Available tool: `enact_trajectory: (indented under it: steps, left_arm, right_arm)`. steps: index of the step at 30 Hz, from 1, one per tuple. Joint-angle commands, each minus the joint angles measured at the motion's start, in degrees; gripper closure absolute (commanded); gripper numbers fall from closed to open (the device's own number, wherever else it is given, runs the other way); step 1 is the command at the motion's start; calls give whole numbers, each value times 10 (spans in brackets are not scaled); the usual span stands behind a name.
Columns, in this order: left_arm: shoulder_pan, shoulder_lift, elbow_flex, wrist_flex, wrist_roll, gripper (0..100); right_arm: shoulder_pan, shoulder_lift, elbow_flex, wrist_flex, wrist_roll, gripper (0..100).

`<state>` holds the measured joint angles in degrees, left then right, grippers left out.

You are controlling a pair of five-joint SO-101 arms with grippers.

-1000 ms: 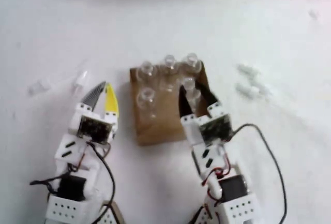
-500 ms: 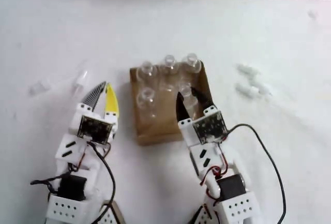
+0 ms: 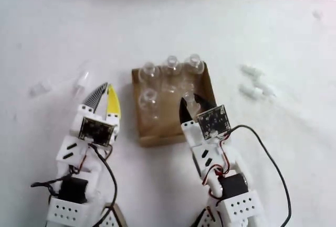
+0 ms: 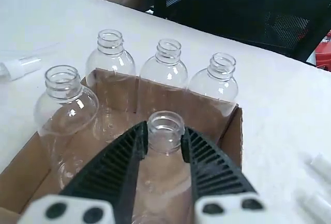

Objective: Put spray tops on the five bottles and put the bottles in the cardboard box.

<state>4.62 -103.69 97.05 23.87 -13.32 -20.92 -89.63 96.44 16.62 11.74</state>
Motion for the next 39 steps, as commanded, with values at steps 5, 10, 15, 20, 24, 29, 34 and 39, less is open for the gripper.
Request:
enact_trajectory:
  steps: [5,10,15,20,24,29,34,39]
  left_arm:
    - [7,-7,-1,1,-6,975]
    - [7,-7,-1,1,-6,975]
    - [7,-7,-1,1,-6,975]
    - [7,-7,-1,1,-6,975]
    - [7,-7,-1,1,-6,975]
    - [7,-7,-1,1,-6,975]
    - [7,-7,-1,1,-6,975]
    - [7,-7,-1,1,-6,975]
  right_arm:
    - [7,5,7,-8,-4,980]
    - [7,5,7,-5,8,939]
    - [6,0,7,5,12,911]
    - [6,0,7,4,12,909]
    - [6,0,7,4,12,906]
    - [3,0,7,4,12,906]
    - [4,0,7,4,12,855]
    - [4,0,7,4,12,831]
